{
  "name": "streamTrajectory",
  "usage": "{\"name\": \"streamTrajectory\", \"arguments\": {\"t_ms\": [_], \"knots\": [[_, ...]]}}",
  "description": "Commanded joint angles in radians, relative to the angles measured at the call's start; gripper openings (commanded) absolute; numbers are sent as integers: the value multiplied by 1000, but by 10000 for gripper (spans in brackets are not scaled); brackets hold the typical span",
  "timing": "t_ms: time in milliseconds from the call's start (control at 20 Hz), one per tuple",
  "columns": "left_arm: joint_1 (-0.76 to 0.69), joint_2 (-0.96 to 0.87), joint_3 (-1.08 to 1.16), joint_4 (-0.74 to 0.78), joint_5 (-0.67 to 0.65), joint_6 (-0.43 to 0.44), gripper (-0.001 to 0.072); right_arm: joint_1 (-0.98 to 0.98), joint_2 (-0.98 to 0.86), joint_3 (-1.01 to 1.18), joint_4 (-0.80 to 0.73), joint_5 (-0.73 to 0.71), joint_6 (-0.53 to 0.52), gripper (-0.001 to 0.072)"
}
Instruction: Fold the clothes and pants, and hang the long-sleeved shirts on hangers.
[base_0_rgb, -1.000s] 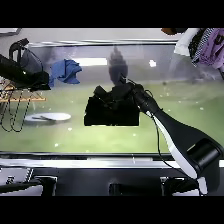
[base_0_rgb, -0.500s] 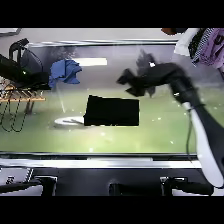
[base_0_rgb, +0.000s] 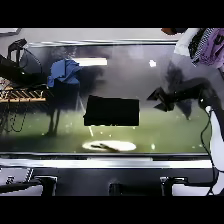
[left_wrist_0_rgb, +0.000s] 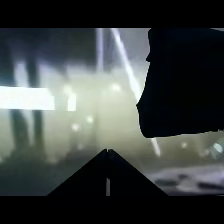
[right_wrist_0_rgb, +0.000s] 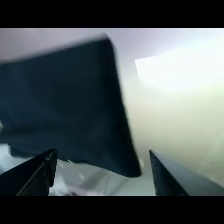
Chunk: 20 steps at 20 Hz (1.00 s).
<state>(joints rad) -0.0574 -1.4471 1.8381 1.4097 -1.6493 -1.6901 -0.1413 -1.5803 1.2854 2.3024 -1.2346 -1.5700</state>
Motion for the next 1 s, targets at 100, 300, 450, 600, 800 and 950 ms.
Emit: {"name": "streamTrajectory", "arguments": {"t_ms": [100, 300, 450, 600, 800, 950], "knots": [[1, 0, 0, 13, 0, 0, 20, 55, -137, -66, 81, 89, -111, 587], [1, 0, 0, 14, 0, 0, 20, 111, -193, -66, 131, 105, -125, 537], [1, -2, 0, 14, 0, 0, 20, 153, -193, -66, 127, 163, -113, 505], [1, -10, 0, 14, 0, 0, 20, 154, -185, -61, 149, 170, -109, 74], [1, -14, 0, 16, 0, 0, 20, 126, -104, 17, 127, 166, -42, 28], [1, -14, 0, 16, 0, 0, 20, 73, -89, 143, 89, 123, 58, 28]]}}
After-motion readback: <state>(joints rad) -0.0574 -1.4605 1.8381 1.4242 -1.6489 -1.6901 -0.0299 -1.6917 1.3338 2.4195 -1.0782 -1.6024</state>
